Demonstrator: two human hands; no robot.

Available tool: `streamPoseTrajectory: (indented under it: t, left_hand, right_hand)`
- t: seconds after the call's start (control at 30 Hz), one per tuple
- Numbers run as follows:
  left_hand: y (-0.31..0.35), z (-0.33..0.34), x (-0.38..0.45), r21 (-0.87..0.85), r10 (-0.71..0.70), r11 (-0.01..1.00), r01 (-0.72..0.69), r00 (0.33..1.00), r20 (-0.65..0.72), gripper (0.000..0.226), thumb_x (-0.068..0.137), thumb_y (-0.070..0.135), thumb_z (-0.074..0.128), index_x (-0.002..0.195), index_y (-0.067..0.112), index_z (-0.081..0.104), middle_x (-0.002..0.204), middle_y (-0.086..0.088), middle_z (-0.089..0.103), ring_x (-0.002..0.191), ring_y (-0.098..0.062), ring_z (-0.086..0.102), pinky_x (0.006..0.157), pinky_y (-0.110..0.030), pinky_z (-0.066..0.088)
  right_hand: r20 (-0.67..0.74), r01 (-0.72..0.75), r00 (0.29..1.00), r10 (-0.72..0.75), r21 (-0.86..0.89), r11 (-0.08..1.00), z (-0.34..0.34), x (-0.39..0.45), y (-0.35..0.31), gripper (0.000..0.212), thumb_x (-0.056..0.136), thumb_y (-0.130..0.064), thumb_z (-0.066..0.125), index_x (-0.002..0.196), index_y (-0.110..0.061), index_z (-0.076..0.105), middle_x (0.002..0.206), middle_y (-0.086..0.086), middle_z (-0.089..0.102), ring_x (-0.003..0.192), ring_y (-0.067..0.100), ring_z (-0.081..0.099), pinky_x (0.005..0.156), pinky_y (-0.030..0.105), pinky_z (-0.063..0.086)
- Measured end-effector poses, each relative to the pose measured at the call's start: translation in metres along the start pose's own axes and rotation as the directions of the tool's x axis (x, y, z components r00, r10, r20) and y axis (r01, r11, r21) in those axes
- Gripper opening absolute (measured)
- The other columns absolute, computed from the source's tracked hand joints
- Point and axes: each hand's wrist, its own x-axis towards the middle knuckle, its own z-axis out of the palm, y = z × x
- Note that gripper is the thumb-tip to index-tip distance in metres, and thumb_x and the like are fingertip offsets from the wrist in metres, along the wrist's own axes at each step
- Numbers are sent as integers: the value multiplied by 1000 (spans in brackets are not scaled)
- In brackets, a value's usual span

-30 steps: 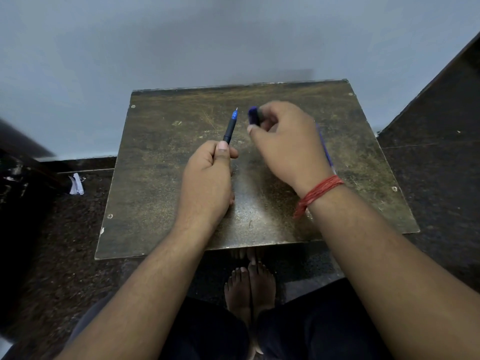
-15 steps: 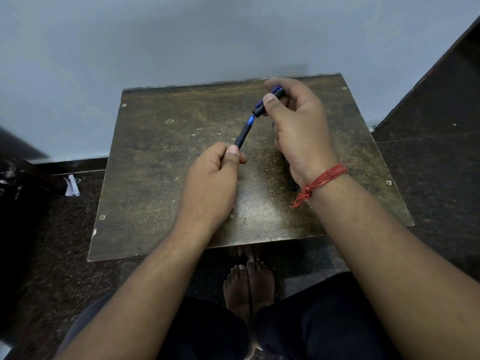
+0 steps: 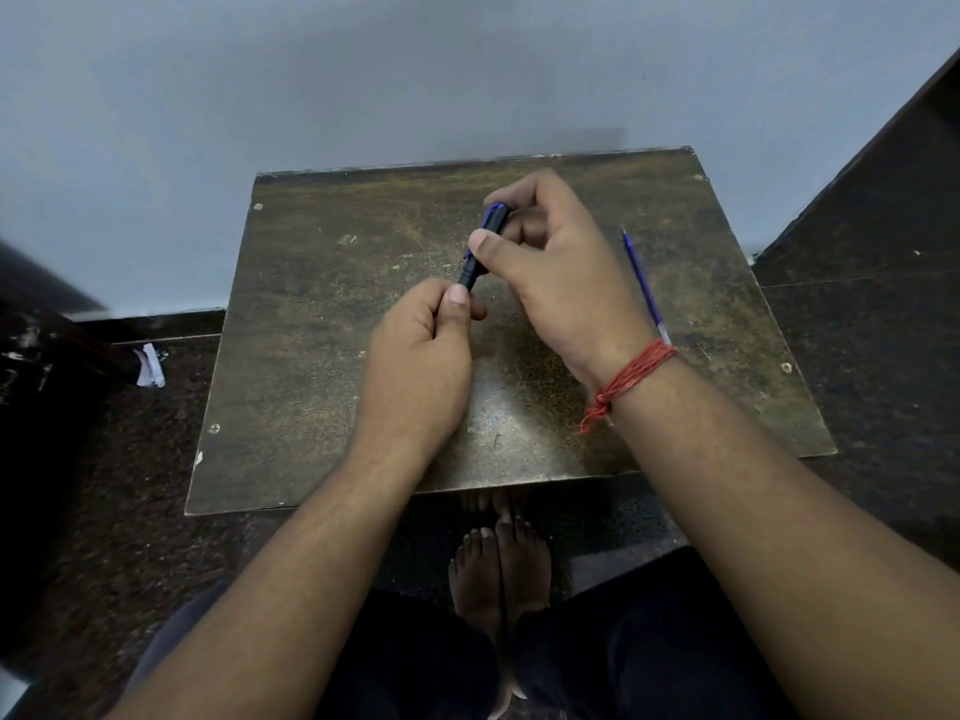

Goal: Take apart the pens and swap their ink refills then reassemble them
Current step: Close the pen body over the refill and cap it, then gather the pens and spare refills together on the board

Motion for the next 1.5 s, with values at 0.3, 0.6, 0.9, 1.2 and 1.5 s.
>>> streamPoseTrajectory:
  t: [0.3,0.6,0.9,1.2,1.5]
  left_hand:
    - [-1,0,2,37,47,998,-45,997,-62,31,105,27,45,78,27,59,58,13,52,57,-18,50,58,-46,48]
    - [0,7,2,116,86,990,-79,995,-55,32,107,26,44,77,29,55,63,11,56,57,-15,58,55,-43,50]
    - [0,3,0,214,200,960,-182,977,-68,25,99,46,45,105,29,62,85,11,71,80,-9,69,73,-42,57]
    - [-5,-4,7,529,270,815,-237,963,15,49,100,33,53,142,9,48,150,-8,49,141,-26,38,119,-56,25]
    - [-11,-5,10,602,225,774,-197,974,30,63,101,41,48,156,14,31,168,-8,22,156,-26,14,126,-50,3]
  right_hand:
    - [35,30,999,-27,-97,995,12,-9,-6,37,92,-13,66,125,-15,50,89,13,67,76,16,62,75,29,51]
    - [-58,-144,988,141,-47,988,17,-13,-2,17,90,-20,70,98,-10,58,76,5,71,70,22,70,70,47,58]
    - [-281,-76,960,-2,-268,960,-15,6,4,5,83,-25,65,82,-22,62,63,-13,59,60,-3,57,60,18,46]
    - [-46,0,995,-89,-892,452,-9,8,16,23,89,-33,53,105,-17,55,95,4,71,106,32,56,91,50,36]
    - [-33,34,989,-141,-892,450,-13,8,15,18,92,-30,53,105,-17,52,94,4,69,102,32,57,85,45,37]
